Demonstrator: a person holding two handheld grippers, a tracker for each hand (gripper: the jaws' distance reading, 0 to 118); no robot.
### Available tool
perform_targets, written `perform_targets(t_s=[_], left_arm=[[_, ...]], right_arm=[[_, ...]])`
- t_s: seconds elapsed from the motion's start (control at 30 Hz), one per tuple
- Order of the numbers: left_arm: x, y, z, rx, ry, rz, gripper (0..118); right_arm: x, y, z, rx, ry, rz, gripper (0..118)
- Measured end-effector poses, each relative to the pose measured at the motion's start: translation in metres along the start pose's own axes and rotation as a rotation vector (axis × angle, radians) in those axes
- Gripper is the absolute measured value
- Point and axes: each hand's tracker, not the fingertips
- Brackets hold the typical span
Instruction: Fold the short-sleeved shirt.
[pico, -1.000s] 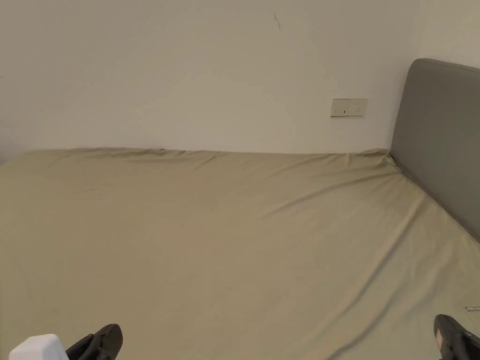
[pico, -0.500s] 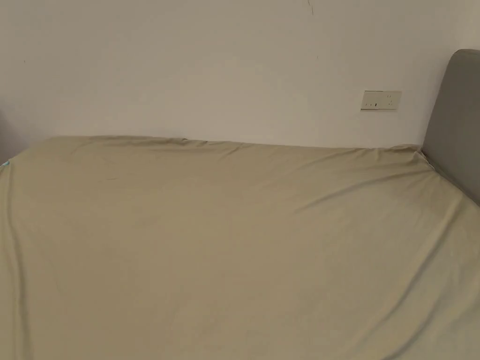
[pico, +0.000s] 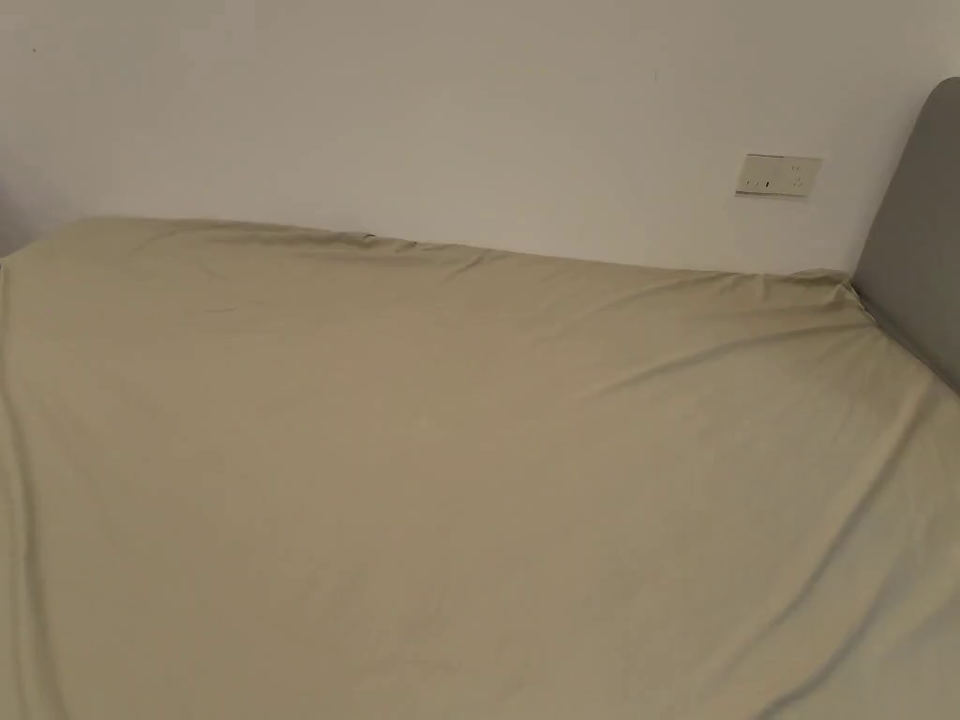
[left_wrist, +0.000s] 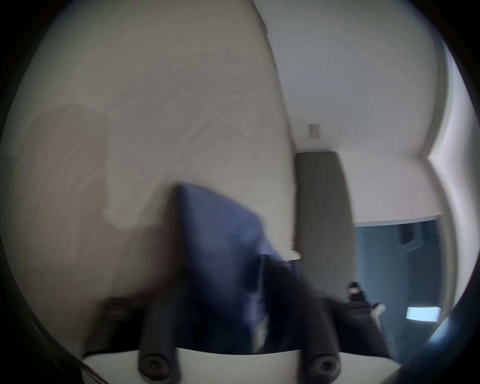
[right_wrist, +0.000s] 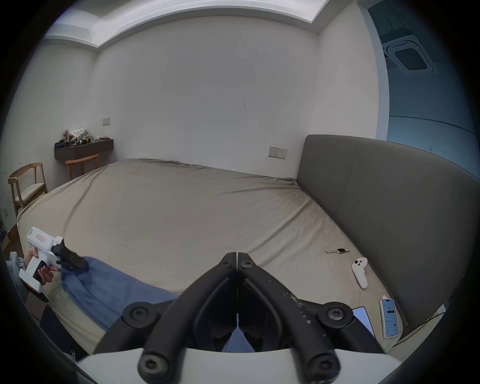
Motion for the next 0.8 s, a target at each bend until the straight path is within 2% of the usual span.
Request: perform_targets(t_s=[0.03, 0.07, 0.13, 0.3, 0.4, 0.5, 0.6, 0.67, 0.8], left_arm=[[-0.004, -0.002, 0.000, 0.009, 0.052, 0.015, 9], [-0.002, -0.001, 0.006, 0.024, -0.112, 0.041, 9], [0.002, -0.002, 0.017, 0.041, -0.041, 0.056, 7], [-0.003, 0.009, 0.074, 0.120, -0.046, 0.062, 6], [-0.007, 0.019, 0.111, 0.239, 0.082, 0.029, 6], [-0.009, 0.025, 0.139, 0.271, 0.062, 0.064, 5], [0.005, 0.025, 0.157, 0.314, 0.177, -0.013, 5], [0.024, 0.015, 0.154, 0.298, 0.192, -0.014, 5], [0.087, -0.018, 0.132, 0.216, 0.271, -0.251, 5]], right_arm=[[-0.001, 0.000, 0.000, -0.003, 0.000, 0.003, 2], [0.000, 0.000, 0.001, -0.004, 0.003, 0.002, 2], [0.000, 0.000, 0.003, -0.001, -0.001, 0.005, 2], [0.008, 0.004, 0.007, 0.013, -0.013, -0.017, 2], [0.011, 0.005, 0.011, 0.029, -0.006, -0.047, 2], [0.013, 0.003, 0.014, 0.039, 0.006, -0.059, 2], [0.015, 0.000, 0.019, 0.049, 0.015, -0.063, 2], [0.018, -0.002, 0.022, 0.057, 0.017, -0.079, 2], [0.024, -0.008, 0.025, 0.063, 0.018, -0.106, 2]])
